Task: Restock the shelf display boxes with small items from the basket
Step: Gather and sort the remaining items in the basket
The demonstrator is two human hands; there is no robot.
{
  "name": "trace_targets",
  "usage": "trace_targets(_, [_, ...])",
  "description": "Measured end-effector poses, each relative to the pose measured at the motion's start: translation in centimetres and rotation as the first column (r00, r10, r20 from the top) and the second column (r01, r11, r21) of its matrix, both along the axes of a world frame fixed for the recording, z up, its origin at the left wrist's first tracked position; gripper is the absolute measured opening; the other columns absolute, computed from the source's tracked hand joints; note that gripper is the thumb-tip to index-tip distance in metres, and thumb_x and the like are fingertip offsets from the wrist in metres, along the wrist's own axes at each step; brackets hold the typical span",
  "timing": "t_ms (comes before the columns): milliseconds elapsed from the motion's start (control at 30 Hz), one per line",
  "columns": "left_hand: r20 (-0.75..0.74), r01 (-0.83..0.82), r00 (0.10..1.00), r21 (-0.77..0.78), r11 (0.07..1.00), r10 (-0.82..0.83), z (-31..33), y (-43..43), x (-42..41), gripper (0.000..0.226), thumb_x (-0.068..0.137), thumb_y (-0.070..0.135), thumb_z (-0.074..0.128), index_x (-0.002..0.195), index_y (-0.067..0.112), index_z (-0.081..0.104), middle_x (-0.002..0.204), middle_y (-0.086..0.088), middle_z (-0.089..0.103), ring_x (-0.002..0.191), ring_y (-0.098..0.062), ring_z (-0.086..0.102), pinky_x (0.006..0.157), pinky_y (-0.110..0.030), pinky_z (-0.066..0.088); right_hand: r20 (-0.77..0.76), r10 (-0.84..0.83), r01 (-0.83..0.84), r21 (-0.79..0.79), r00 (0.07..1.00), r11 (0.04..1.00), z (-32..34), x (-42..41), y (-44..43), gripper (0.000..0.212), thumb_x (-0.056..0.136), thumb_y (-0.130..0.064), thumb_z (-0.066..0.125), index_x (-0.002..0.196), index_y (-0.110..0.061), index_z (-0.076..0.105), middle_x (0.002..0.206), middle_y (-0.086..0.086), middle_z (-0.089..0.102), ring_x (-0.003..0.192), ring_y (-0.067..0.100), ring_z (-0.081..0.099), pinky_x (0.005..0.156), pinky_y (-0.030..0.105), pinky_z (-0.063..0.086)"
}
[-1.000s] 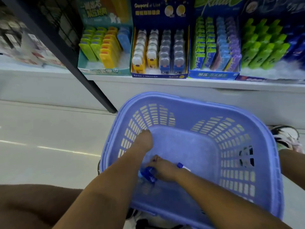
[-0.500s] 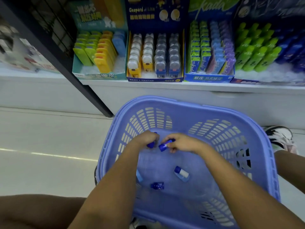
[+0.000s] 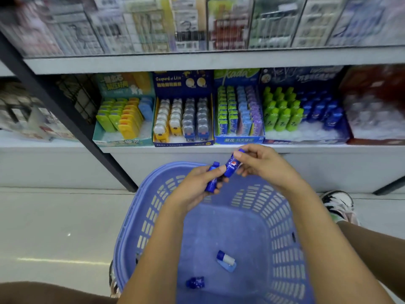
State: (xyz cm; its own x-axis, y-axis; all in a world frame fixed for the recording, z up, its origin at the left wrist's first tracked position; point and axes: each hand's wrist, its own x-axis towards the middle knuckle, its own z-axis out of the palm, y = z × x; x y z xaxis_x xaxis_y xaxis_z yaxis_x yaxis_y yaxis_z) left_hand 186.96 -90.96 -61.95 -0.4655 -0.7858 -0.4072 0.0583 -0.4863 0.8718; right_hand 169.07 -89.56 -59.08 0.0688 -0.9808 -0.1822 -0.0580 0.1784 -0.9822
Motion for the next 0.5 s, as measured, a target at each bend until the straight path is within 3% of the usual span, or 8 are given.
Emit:
trace_targets(100, [0.033, -0.066, 0.997, -0.137, 0.988, 0.071, 1.5, 0.2, -1.9, 0.010, 0.090, 0.018, 0.061, 0.084, 0.011, 0.063, 0.065, 0.003, 0.061, 0.053, -0.006, 0.050, 0.050, -0.016, 0.044, 0.066, -0.103, 0.106, -0.034, 0.992, 0.994, 1.7, -1.1, 0.2, 0.008, 0.086, -0.009, 0.063, 0.093, -0.005, 0.062, 0.077, 0.014, 0.065, 0.058, 0.014, 0.061, 0.057, 0.019, 0.052])
trace_targets(200, [0.034, -0.089, 0.995, -0.226, 0.970, 0.099, 2.5, 0.3, -4.0, 0.014, 0.092, 0.019, 0.059, 0.084, 0.008, 0.060, 0.063, 0.004, 0.058, 0.055, -0.008, 0.048, 0.051, -0.018, 0.043, -0.020, -0.180, 0.177, -0.113, 0.983, 0.978, 3.3, -3.0, 0.2, 0.008, 0.082, -0.008, 0.069, 0.089, -0.007, 0.066, 0.077, 0.014, 0.066, 0.062, 0.015, 0.062, 0.060, 0.017, 0.053])
trace_targets(300, [0.029, -0.106, 0.993, -0.222, 0.969, 0.115, 3.0, 0.5, -6.0, 0.018, 0.095, 0.021, 0.053, 0.091, 0.006, 0.062, 0.062, 0.004, 0.054, 0.054, -0.009, 0.047, 0.050, -0.018, 0.042, -0.133, -0.315, 0.275, -0.255, 0.940, 0.927, 5.0, -7.5, -0.2, 0.012, 0.078, -0.005, 0.072, 0.080, -0.015, 0.065, 0.072, 0.006, 0.064, 0.058, 0.003, 0.060, 0.060, 0.014, 0.052])
trace_targets(400, [0.003, -0.069, 0.998, -0.143, 0.987, 0.070, 3.1, 1.1, -7.5, 0.025, 0.099, 0.025, 0.045, 0.093, 0.011, 0.064, 0.062, 0.001, 0.054, 0.049, -0.009, 0.048, 0.046, -0.019, 0.043, -0.333, -0.496, 0.363, -0.387, 0.802, 0.847, 6.2, -13.4, -1.0, 0.015, 0.077, -0.008, 0.074, 0.090, -0.010, 0.066, 0.075, 0.003, 0.063, 0.061, 0.002, 0.059, 0.065, 0.017, 0.052])
trace_targets(500, [0.035, -0.032, 0.999, -0.115, 0.993, 0.037, 2.8, 1.5, -8.5, 0.035, 0.101, 0.031, 0.036, 0.091, 0.011, 0.063, 0.053, -0.001, 0.053, 0.037, -0.013, 0.043, 0.038, -0.018, 0.035, -0.566, -0.512, 0.289, -0.440, 0.646, 0.850, 5.9, -16.7, -2.3, 0.020, 0.077, -0.015, 0.075, 0.096, -0.014, 0.068, 0.082, 0.005, 0.065, 0.072, 0.014, 0.059, 0.067, 0.018, 0.048])
